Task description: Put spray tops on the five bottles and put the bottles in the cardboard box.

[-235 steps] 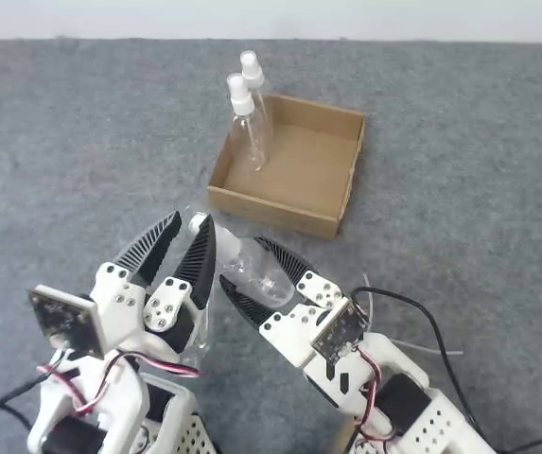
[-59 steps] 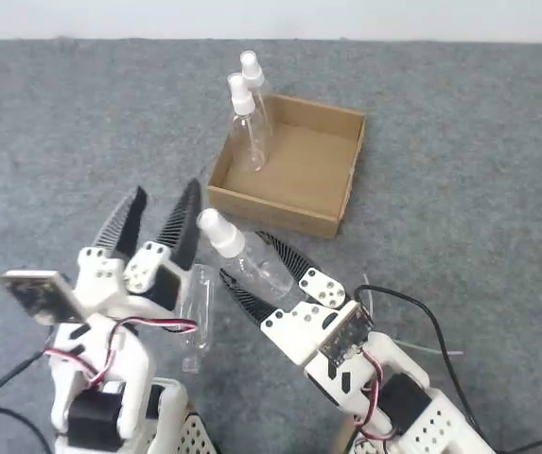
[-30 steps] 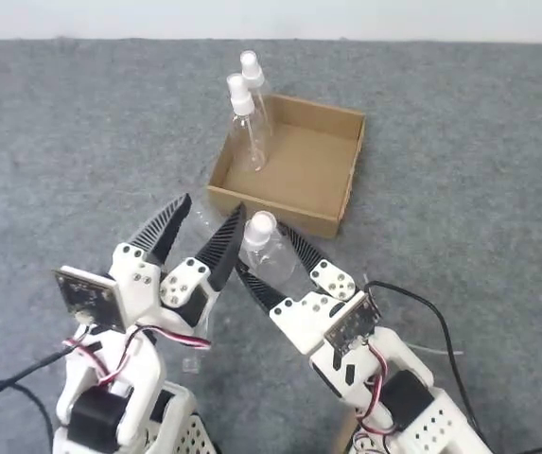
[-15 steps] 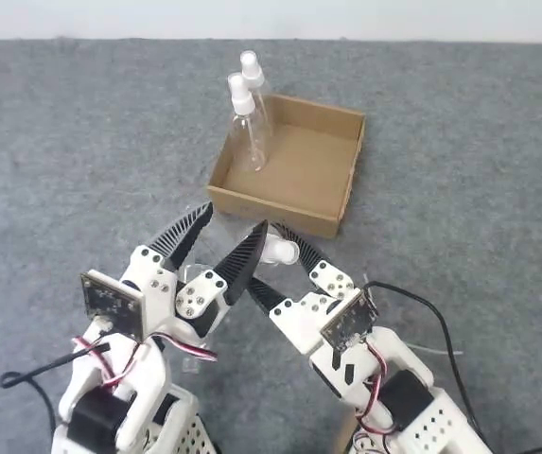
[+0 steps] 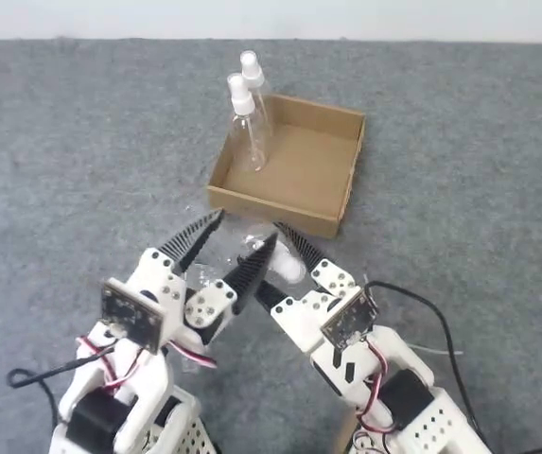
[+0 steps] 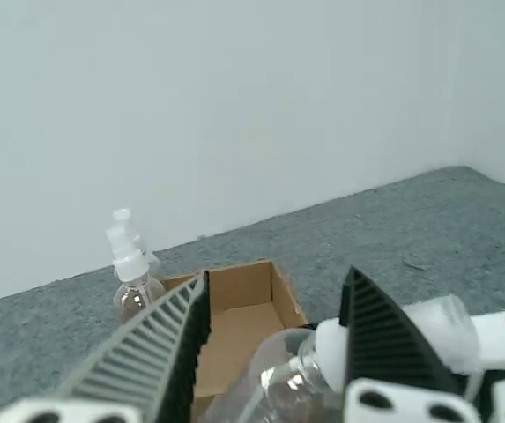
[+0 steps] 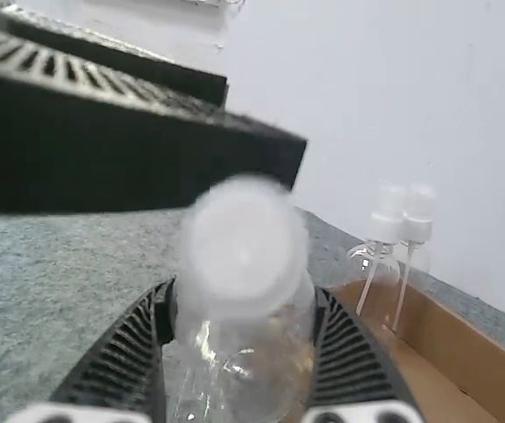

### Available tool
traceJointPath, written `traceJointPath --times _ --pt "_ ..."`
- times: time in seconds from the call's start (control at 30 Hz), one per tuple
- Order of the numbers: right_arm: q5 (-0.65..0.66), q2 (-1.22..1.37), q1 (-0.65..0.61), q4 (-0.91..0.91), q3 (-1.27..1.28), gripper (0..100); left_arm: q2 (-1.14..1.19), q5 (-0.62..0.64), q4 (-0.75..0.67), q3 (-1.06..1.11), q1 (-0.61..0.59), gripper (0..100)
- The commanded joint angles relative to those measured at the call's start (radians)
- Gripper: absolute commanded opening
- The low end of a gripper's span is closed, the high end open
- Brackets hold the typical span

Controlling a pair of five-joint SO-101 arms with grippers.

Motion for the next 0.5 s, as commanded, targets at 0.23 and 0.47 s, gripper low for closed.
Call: traceJointPath --times 0.23,0.47 --pt "0.014 -0.022 0.042 -0.005 -0.021 0.7 -0.015 0.051 -0.006 -0.010 -0.100 23" --pt "0.014 -0.022 0.044 -0.004 -0.005 0.7 -0.015 0.170 -0.012 -0.122 -0.338 23"
